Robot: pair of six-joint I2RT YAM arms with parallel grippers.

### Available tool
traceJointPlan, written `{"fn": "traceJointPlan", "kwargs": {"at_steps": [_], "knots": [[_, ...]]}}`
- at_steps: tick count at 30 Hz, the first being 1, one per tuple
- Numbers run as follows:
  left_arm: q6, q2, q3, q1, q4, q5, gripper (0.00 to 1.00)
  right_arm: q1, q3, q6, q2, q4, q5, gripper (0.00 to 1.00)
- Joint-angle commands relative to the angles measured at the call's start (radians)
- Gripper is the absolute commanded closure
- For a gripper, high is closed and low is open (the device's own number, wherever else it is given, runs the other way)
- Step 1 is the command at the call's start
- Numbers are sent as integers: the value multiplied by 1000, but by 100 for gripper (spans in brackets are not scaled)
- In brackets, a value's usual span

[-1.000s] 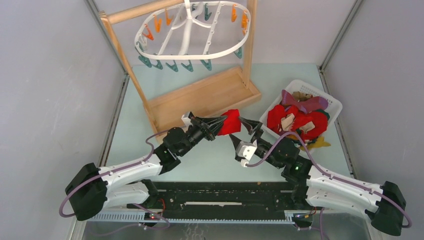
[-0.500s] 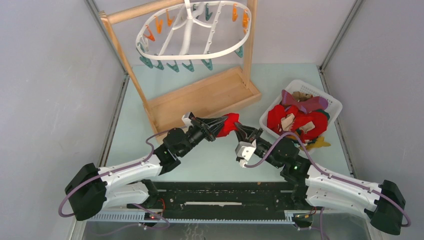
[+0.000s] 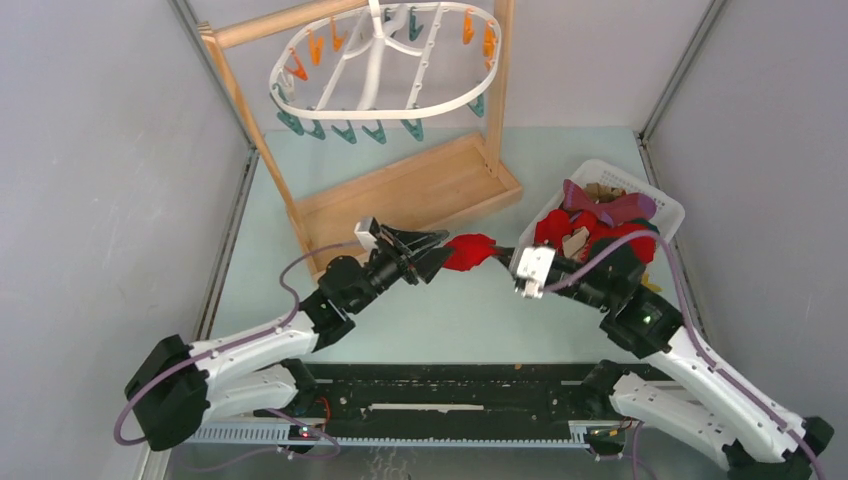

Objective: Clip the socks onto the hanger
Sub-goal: Pick up the sock from the bin.

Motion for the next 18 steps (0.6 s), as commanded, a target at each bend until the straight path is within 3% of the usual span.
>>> {"fn": "traceJointPlan", "kwargs": {"at_steps": [1, 5, 9, 12, 14, 18], "knots": [[333, -134, 17, 28, -81, 94, 42, -212, 142, 205, 78, -289, -340, 100], [705, -248, 118, 32, -334, 145, 28, -354, 218, 279, 158, -384, -552, 100], [1157, -306, 226, 5, -550, 179, 27, -412, 270, 316, 219, -466, -711, 100], [1541, -344, 228, -57, -580, 169, 26, -452, 290, 340, 244, -506, -819, 100], [1742, -347, 222, -95, -571, 174, 19, -482, 309, 344, 269, -545, -862, 99], [2020, -277, 267, -139, -574, 238, 14, -527, 340, 330, 308, -600, -922, 99]]}}
